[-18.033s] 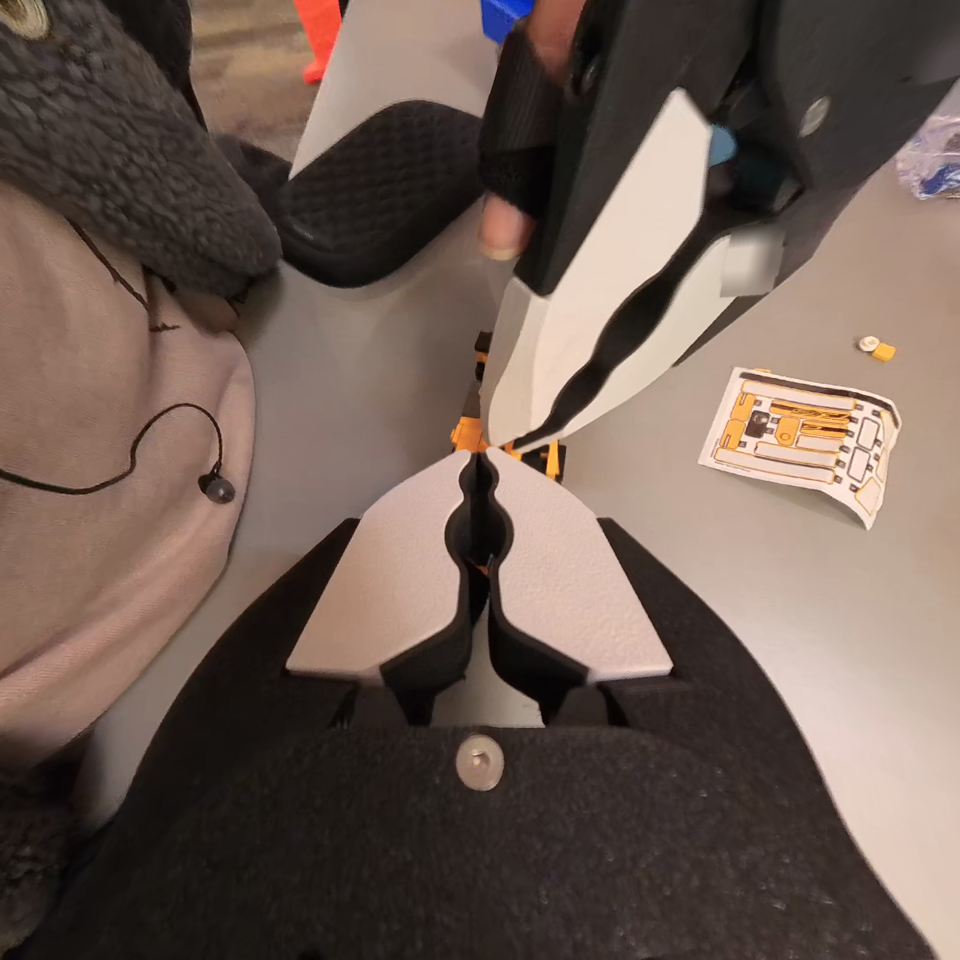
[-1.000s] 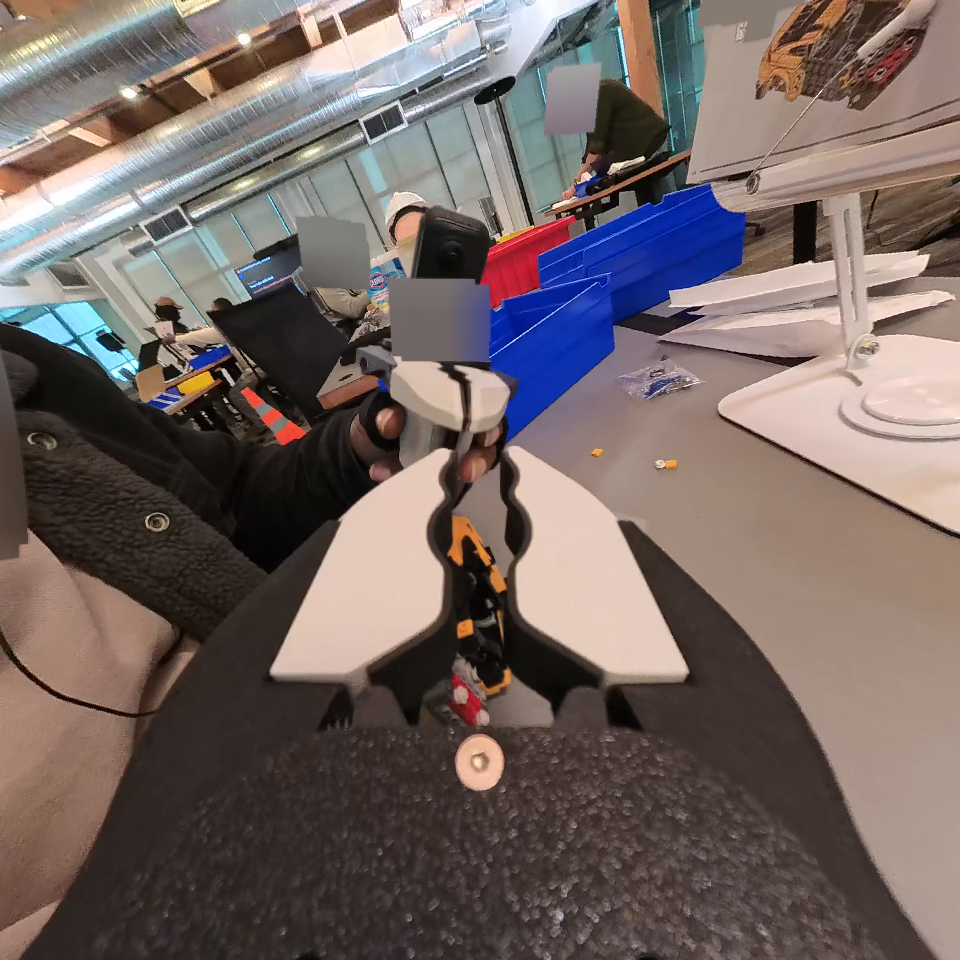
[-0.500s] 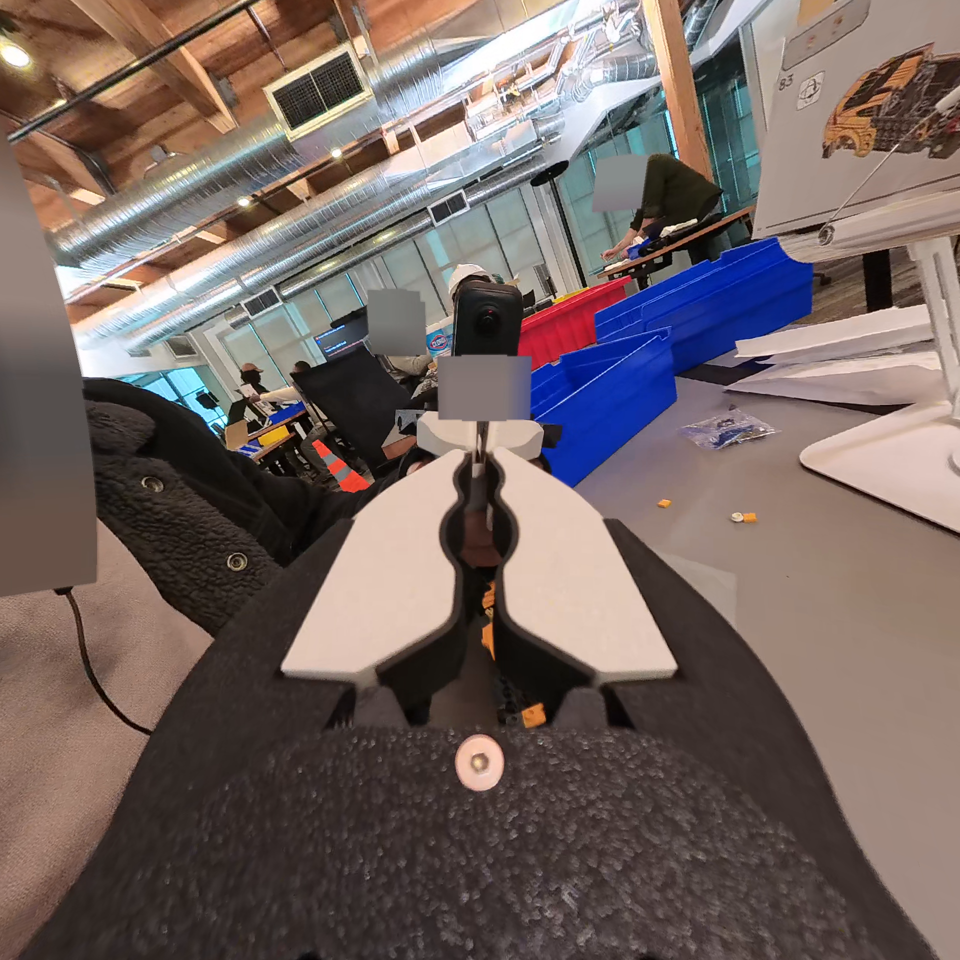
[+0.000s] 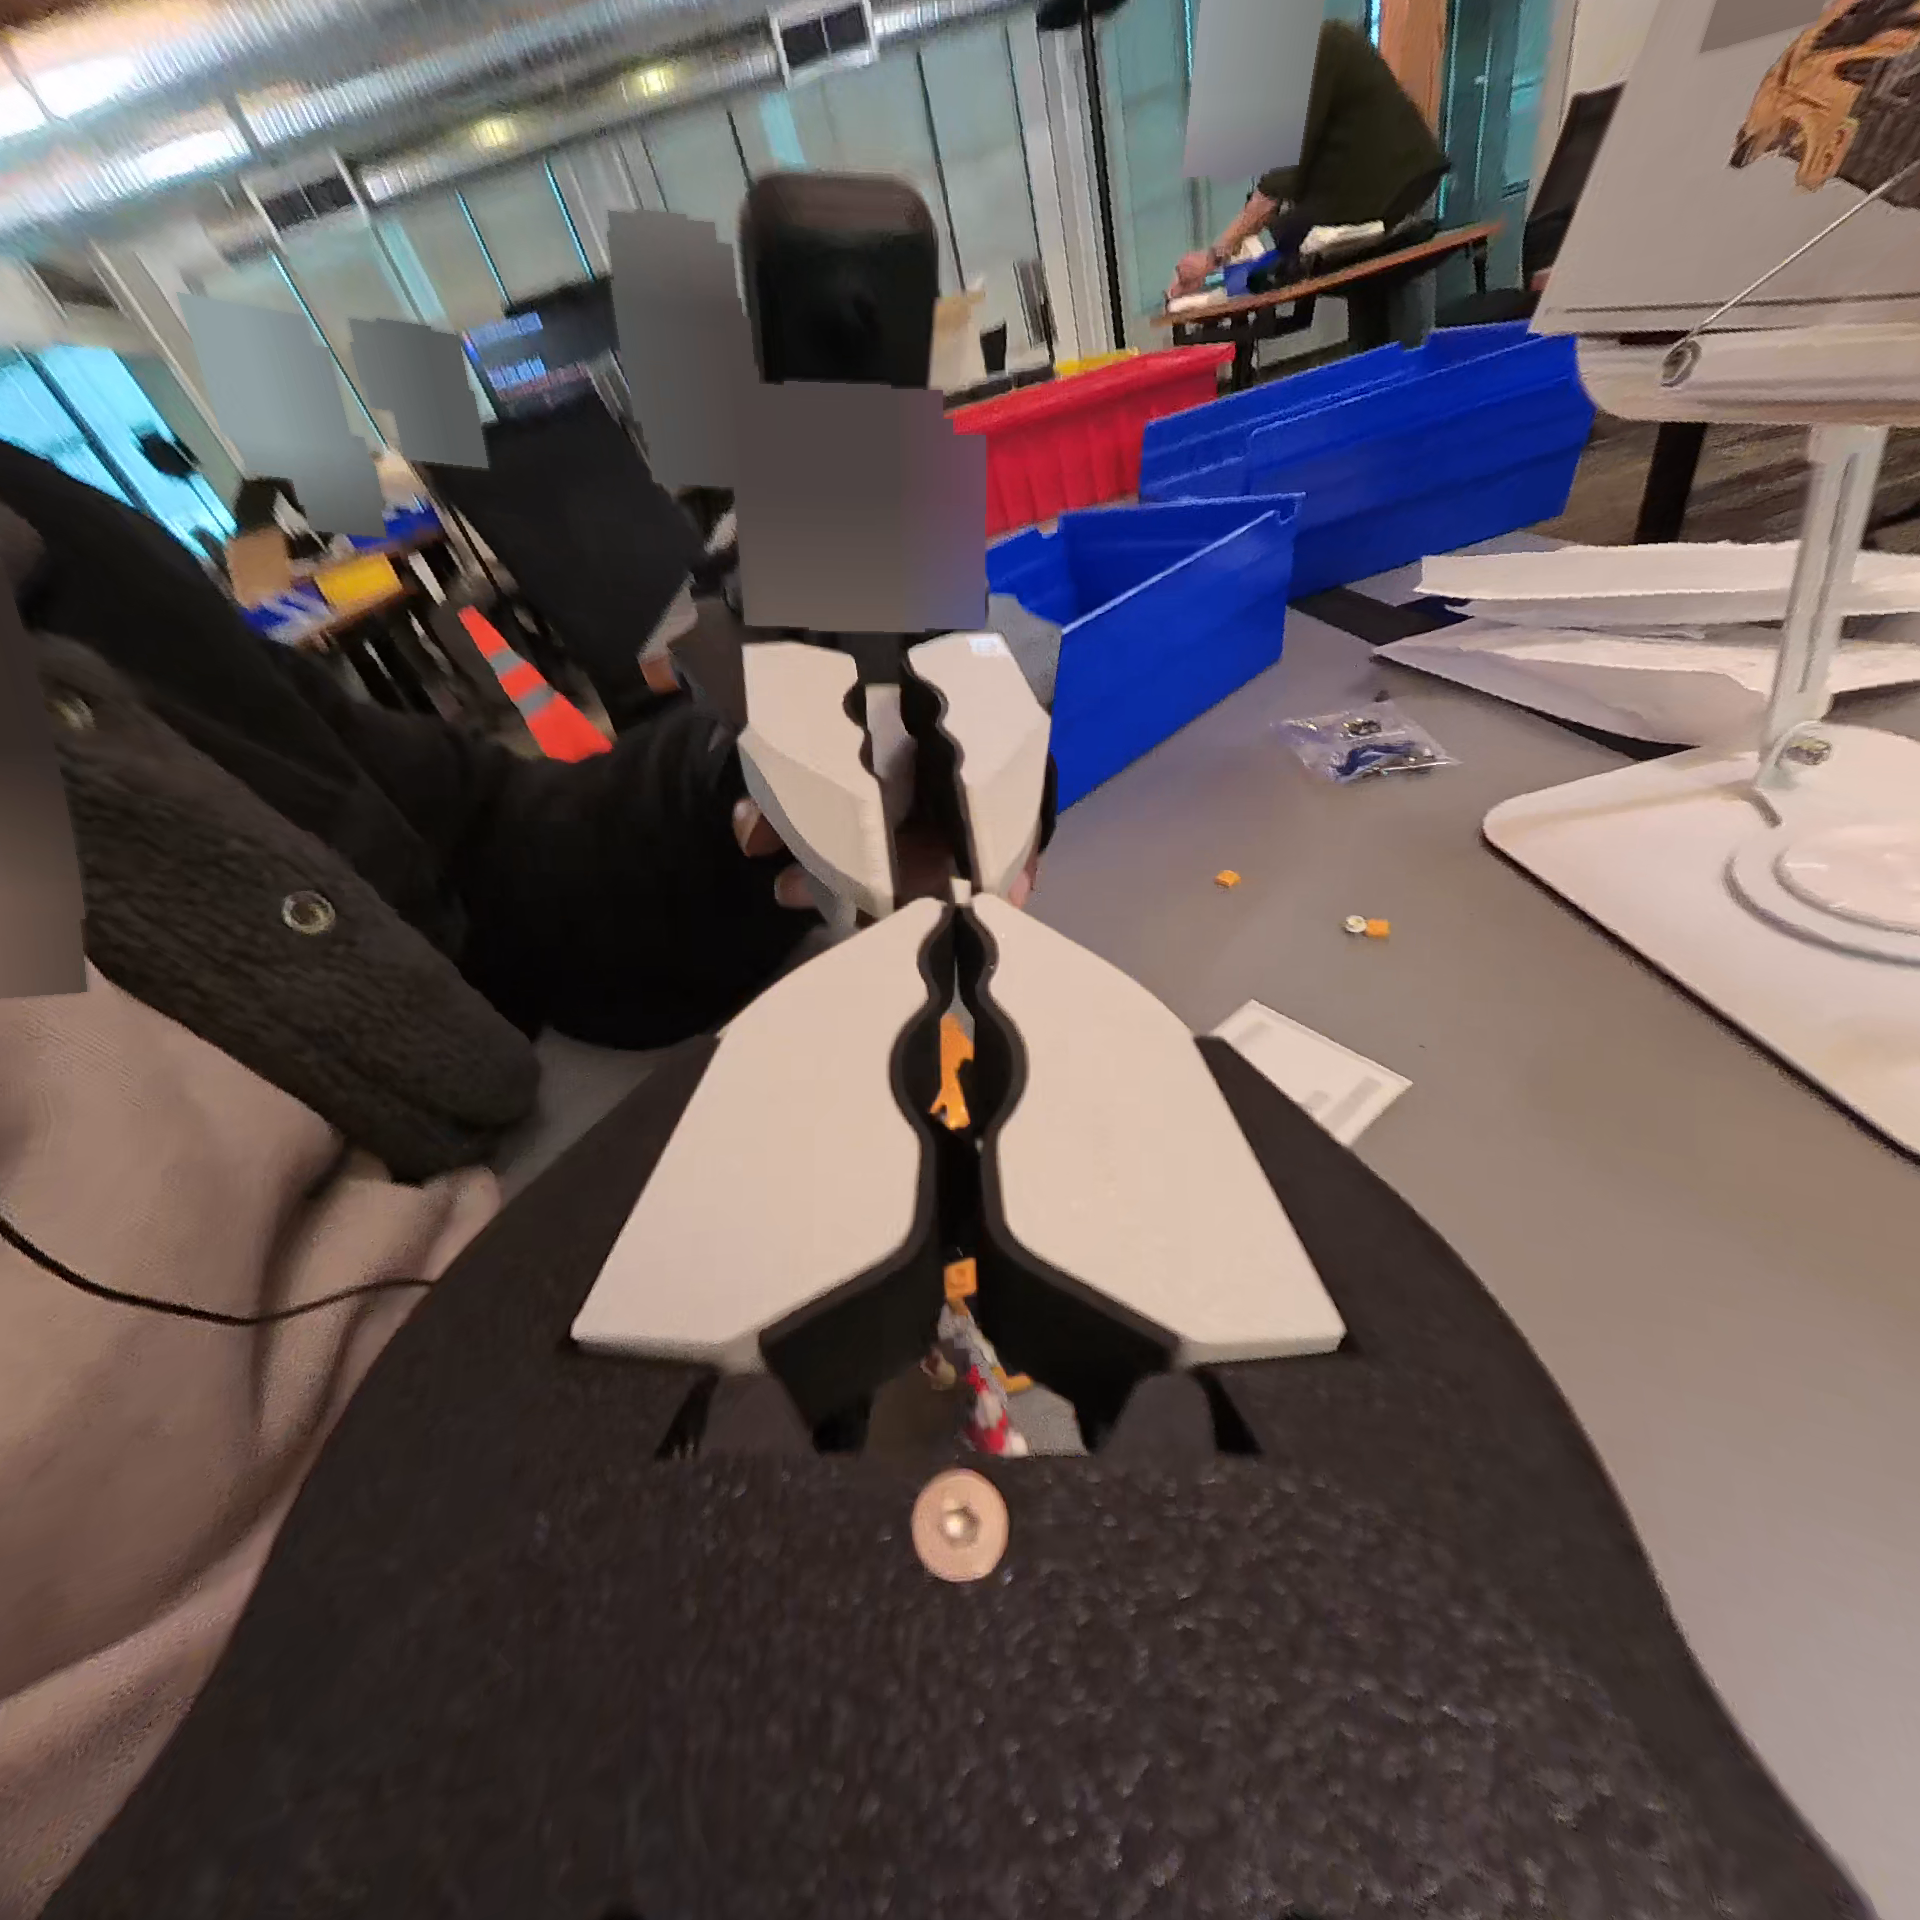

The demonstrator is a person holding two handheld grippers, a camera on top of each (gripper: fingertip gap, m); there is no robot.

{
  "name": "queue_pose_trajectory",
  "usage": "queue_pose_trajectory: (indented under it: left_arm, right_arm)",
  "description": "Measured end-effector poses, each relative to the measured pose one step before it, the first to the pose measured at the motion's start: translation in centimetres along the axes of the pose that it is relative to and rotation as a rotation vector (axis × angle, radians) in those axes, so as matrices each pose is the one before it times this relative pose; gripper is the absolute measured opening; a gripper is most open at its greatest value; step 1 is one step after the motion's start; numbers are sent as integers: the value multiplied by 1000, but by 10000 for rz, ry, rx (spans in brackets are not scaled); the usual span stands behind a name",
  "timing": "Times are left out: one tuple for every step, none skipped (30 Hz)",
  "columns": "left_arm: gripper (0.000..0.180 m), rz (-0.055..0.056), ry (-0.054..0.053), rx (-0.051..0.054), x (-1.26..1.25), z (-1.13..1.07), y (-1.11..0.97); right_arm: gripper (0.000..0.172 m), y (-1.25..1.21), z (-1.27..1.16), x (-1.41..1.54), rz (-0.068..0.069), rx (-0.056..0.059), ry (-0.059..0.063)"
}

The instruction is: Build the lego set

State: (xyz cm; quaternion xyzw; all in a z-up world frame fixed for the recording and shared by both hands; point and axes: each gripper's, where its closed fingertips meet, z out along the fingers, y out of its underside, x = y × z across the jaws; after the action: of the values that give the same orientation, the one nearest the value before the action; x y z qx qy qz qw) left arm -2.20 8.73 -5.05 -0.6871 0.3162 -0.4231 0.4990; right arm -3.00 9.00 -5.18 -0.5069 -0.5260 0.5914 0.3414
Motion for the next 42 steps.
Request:
queue_pose_trajectory:
  left_arm:
    - [12, 340, -126, -218, 58, -15, 110]
    - [12, 201, -28, -201, 125, 18, 136]
    - [12, 95, 9, -195, 89, 13, 171]
    - [13, 16, 37, -176, 53, -7, 174]
    - [13, -41, 99, -173, 80, -46, 188]
    - [14, -175, 163, -136, 123, -81, 121]
    - [14, -277, 169, -45, 88, -92, 40]
    - [14, -339, 146, 4, 17, -60, 18]
    - [16, -347, 132, -4, -19, -1, 53]
    - [25, -355, -133, 33, -415, -39, 13]
    - [27, -487, -121, 121, -569, -202, -86]
    - [28, -864, 426, 373, 3, -305, -452]
    - [29, -812, 768, 393, 604, -242, -604]
    - [28, -210, 335, 142, 425, -41, -259]
    - [26, 452, -207, -191, 6, 112, 208]
    - [24, 638, -353, -269, -64, 136, 304]
    - [22, 359, -171, -59, 101, 65, 4]
    - [21, 33, 90, 145, 252, -33, -277]
    - [21, -78, 105, 201, 112, -75, -292]
    - [20, 12, 15, 158, -39, -64, -174]
    - [20, 93, -18, 111, -43, -16, -99]
    - [20, 83, 19, 112, 68, 60, -103]
    - [20, 74, 55, 129, 162, 90, -142]
    - [20, 115, 43, 128, 165, 105, -132]
    - [20, 128, -10, 86, 86, 85, -69]
    - [19, 97, -2, 82, 74, 75, -52]
    - [19, 40, 24, 94, 69, 59, -71]
    - [18, 8, 19, 103, 36, 19, -92]
    - [18, 8, 3, 57, 9, 31, -27]
    - [17, 13, -26, 8, -46, 43, 32]
    - [17, 22, -27, -5, -39, 49, 55]
    - [17, 15, -6, -9, 10, 53, 55]
    - [17, -1, -16, -15, -16, 46, 63]
    - [16, 3, -11, -9, -7, 41, 36]
    - [17, 8, -2, -8, 1, 32, 24]
    - [16, 3, -16, -7, -12, 20, 35]
    - [16, 2, 3, 1, 14, 16, 13]
    - [16, -6, 17, -8, 23, 36, 30]
    - [16, -3, -10, -17, -13, 29, 42]
    - [16, 9, -9, -11, 0, 36, 43]
    - [16, 0, -5, -4, -3, 16, 17]
    - [16, -8, -5, 14, -20, -5, -15]
  right_arm:
    - [0, 112, 7, -124, -252, -152, 48]
    - [0, 48, 0, -147, -130, -102, -26]
    - [0, 99, 2, -85, -125, -111, -1]
    - [0, 164, 28, -5, -178, -129, 65]
    - [0, 138, 44, -55, -222, -114, 50]
    - [0, 141, 79, -162, -255, -133, 12]
    - [0, 74, 80, -158, -272, -90, 44]
    - [0, 55, 42, -103, -275, -75, 62]
    - [0, 99, 20, -54, -243, -106, 60]
    - [0, 6, -31, -180, -204, -43, -44]
    - [0, -287, -134, -157, -147, 113, -22]
    - [0, -286, -137, -19, -171, 73, 70]
    - [0, 22, -88, 58, -209, -114, 117]
    - [0, 253, 1, 19, -129, -212, 38]
    - [0, 247, 45, 35, -7, -150, 13]
    - [0, 149, 49, 98, 79, -63, 18]
    - [0, 80, 21, 60, 113, -15, -21]
    - [0, -42, -22, 92, 139, 71, -3]
    - [0, -186, -68, 133, 178, 148, 25]
    - [0, -262, -80, 104, 211, 191, -4]
    - [0, -301, -78, 164, 256, 222, 30]
    - [0, -206, -32, 115, 247, 194, -9]
    - [5, -136, 17, 75, 206, 167, -29]
    - [17, -114, 73, 24, 222, 137, -67]
    - [17, -106, 24, -82, 218, 108, -121]
    - [16, -255, -21, -62, 175, 218, -81]
    - [13, -304, -64, 40, 107, 230, 6]
    - [8, -255, -101, 46, 27, 176, 34]
    - [5, -325, -117, 116, 4, 212, 78]
    - [3, -252, -107, 51, 24, 152, 36]
    - [3, -148, -62, -30, 59, 65, -35]
    - [3, -63, -15, 10, 42, 25, -7]
    - [3, 32, 11, -20, -24, -11, -2]
    - [3, 63, 27, -26, -21, -29, -12]
    - [3, 18, 44, -71, 6, -3, -38]
    - [2, 12, 18, -28, 17, -2, -17]
    - [2, 20, 7, 16, -10, -6, 11]
    - [1, 16, 3, 20, -15, -2, 21]
    - [0, -4, 15, 0, -5, 4, 3]
    - [0, 21, 14, -2, -11, -14, 4]
    - [0, 14, 6, -8, -25, -5, 10]
    - [0, 36, 0, -41, -28, -23, -27]
